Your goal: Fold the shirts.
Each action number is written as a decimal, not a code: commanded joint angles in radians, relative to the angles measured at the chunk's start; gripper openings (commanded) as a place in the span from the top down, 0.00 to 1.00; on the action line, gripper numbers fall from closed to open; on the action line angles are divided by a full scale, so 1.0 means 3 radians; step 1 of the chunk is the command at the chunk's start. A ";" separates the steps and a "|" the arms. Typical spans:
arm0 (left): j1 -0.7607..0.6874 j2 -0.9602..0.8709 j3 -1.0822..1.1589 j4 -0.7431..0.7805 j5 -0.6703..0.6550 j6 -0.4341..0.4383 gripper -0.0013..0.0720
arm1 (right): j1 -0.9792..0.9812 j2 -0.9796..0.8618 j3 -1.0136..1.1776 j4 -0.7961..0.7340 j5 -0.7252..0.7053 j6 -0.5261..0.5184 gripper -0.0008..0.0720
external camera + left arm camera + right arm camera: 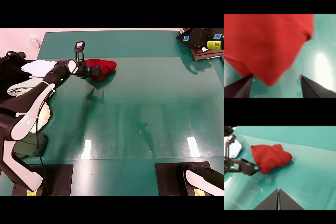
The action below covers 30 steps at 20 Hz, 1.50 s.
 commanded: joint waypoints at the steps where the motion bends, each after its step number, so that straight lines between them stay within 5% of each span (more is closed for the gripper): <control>1: 0.0006 -0.0145 0.0006 -0.0045 0.0356 -0.0022 0.08 | 0.0001 0.0001 0.0001 0.0000 -0.0005 0.0001 0.97; 4: 0.0006 -0.0144 0.0006 -0.0051 0.0427 -0.0018 0.68 | 0.0001 0.0001 0.0001 0.0000 -0.0046 0.0001 0.97; 6: 0.0008 -0.0121 0.0006 -0.0050 0.0439 -0.0009 0.95 | 0.0001 0.0001 0.0001 0.0000 -0.0038 0.0003 0.97; 7: 0.0008 -0.0061 0.0006 -0.0047 0.0445 -0.0008 0.95 | 0.0001 0.0001 0.0001 -0.0001 -0.0015 0.0001 0.97; 9: 0.0006 0.0219 0.0008 -0.0025 0.0575 0.0150 0.95 | 0.0000 0.0001 0.0001 -0.0010 -0.0004 0.0001 0.97; 12: 0.0006 0.1026 0.0009 0.0014 0.0867 0.0804 0.95 | 0.0001 0.0047 0.0003 0.0086 -0.0006 0.0001 0.97; 14: 0.0003 0.1614 0.0046 0.0013 0.0660 0.1081 0.95 | 0.0001 0.0136 0.0003 0.0249 -0.0055 0.0001 0.97; 18: -0.0010 0.2384 0.0053 0.0010 -0.0174 0.1190 0.95 | 0.0001 0.0454 0.0003 0.0261 -0.0284 0.0001 0.97; 22: -0.0380 0.2300 0.0042 0.0008 -0.1066 0.1242 0.95 | 0.0001 0.0727 0.0003 0.0254 -0.0441 0.0001 0.97; 26: -0.1005 0.1823 0.0003 -0.0173 -0.1230 0.1246 0.95 | 0.0001 0.0833 0.0001 0.0256 -0.0429 0.0003 0.97; 27: -0.1143 0.1690 0.0003 -0.0296 -0.1195 0.1250 0.91 | 0.0001 0.0848 0.0001 0.0257 -0.0429 0.0003 0.97; 29: -0.1266 0.1512 0.0003 -0.0482 -0.1055 0.1274 0.14 | 0.0001 0.0861 0.0001 0.0257 -0.0427 0.0003 0.97; 30: -0.1244 0.1495 0.0004 -0.0450 -0.1033 0.1266 0.15 | 0.0001 0.0861 0.0001 0.0257 -0.0425 0.0003 0.97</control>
